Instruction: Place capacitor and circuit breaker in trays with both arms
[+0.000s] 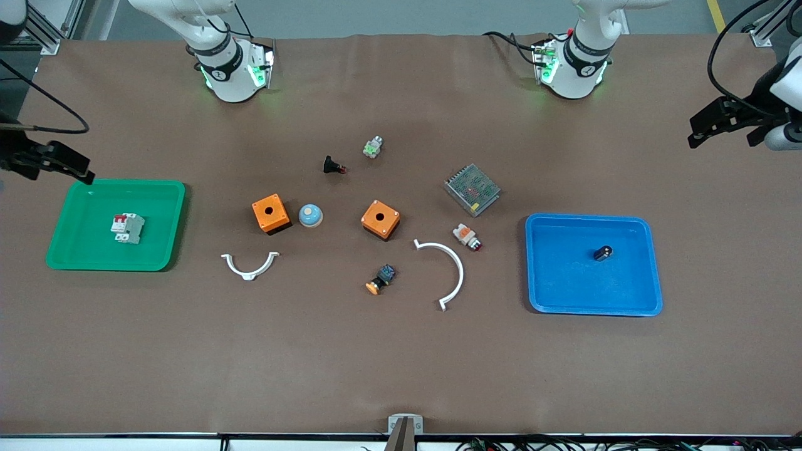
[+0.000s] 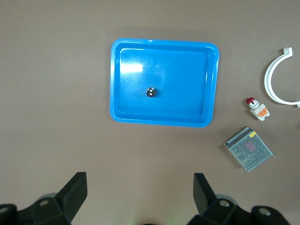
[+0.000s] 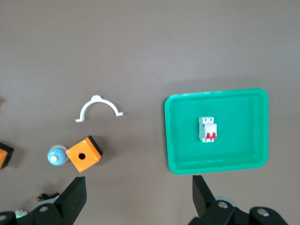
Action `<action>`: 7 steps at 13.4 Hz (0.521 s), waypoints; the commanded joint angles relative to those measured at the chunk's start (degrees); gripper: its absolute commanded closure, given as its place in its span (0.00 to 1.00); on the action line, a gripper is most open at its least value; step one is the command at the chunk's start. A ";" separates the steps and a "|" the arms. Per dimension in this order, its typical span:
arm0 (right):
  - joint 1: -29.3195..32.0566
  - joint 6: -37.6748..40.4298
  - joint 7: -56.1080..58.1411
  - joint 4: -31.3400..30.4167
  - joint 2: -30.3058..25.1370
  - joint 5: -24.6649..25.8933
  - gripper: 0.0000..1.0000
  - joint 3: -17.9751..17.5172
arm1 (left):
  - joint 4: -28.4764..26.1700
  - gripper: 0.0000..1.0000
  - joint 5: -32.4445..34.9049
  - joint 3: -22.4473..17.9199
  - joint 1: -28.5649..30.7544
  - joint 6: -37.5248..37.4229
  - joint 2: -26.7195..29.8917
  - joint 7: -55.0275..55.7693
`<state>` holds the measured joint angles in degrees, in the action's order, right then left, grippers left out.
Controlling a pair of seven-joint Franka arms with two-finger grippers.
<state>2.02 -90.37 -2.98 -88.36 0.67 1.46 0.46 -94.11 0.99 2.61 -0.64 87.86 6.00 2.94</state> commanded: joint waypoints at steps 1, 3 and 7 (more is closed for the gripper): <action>-0.44 0.90 -0.45 3.46 2.58 -0.32 0.00 0.51 | -1.43 0.00 -0.73 0.55 -0.06 0.65 1.56 -0.21; -0.44 0.98 -0.54 3.46 2.58 -0.49 0.00 0.51 | -0.90 0.00 -0.64 0.55 -0.15 0.65 1.04 -0.82; -0.44 0.54 -0.45 3.37 2.58 -0.58 0.00 0.51 | 0.76 0.00 -0.55 0.37 0.29 0.47 0.33 -1.18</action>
<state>2.02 -90.42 -2.98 -86.66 2.61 1.46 0.52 -94.07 0.99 3.17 -0.74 88.06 6.00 2.76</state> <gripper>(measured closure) 0.000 0.000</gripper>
